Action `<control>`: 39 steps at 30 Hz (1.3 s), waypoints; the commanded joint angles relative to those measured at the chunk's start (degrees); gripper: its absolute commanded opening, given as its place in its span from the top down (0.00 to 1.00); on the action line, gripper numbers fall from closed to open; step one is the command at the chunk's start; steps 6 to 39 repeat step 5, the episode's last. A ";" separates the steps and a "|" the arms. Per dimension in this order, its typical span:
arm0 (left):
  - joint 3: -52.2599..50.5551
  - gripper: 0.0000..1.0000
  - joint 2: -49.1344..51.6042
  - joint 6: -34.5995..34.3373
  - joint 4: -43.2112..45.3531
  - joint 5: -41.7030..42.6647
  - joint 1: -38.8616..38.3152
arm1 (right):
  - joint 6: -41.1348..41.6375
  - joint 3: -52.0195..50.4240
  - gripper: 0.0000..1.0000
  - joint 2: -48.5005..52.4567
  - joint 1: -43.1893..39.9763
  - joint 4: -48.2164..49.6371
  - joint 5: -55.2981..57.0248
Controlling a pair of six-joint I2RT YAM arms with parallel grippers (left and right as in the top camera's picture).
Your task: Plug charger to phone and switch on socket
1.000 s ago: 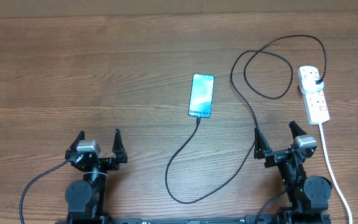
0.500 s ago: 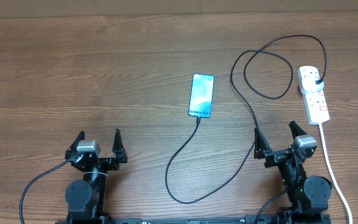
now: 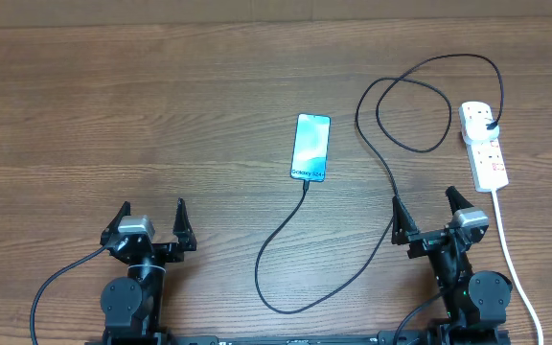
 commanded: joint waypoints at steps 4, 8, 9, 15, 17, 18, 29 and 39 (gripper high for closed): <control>-0.20 0.00 -0.63 0.81 0.02 0.66 0.37 | 0.04 -0.61 0.00 -0.59 0.50 0.24 0.17; -0.20 0.00 -0.63 0.81 0.04 0.68 0.37 | 0.04 -0.61 0.00 -0.59 0.50 0.24 0.17; -0.20 0.00 -0.63 0.81 0.04 0.68 0.37 | 0.04 -0.61 0.00 -0.59 0.50 0.24 0.17; -0.20 0.00 -0.63 0.81 0.04 0.68 0.37 | 0.04 -0.61 0.00 -0.59 0.50 0.24 0.17; -0.20 0.00 -0.63 0.81 0.04 0.68 0.37 | 0.04 -0.61 0.00 -0.59 0.50 0.24 0.17; -0.20 0.00 -0.63 0.81 0.04 0.68 0.37 | 0.04 -0.61 0.00 -0.59 0.50 0.24 0.17; -0.20 0.00 -0.63 0.81 0.04 0.68 0.37 | 0.04 -0.61 0.00 -0.59 0.50 0.24 0.17; -0.20 0.00 -0.63 0.81 0.04 0.68 0.37 | 0.04 -0.61 0.00 -0.59 0.50 0.24 0.17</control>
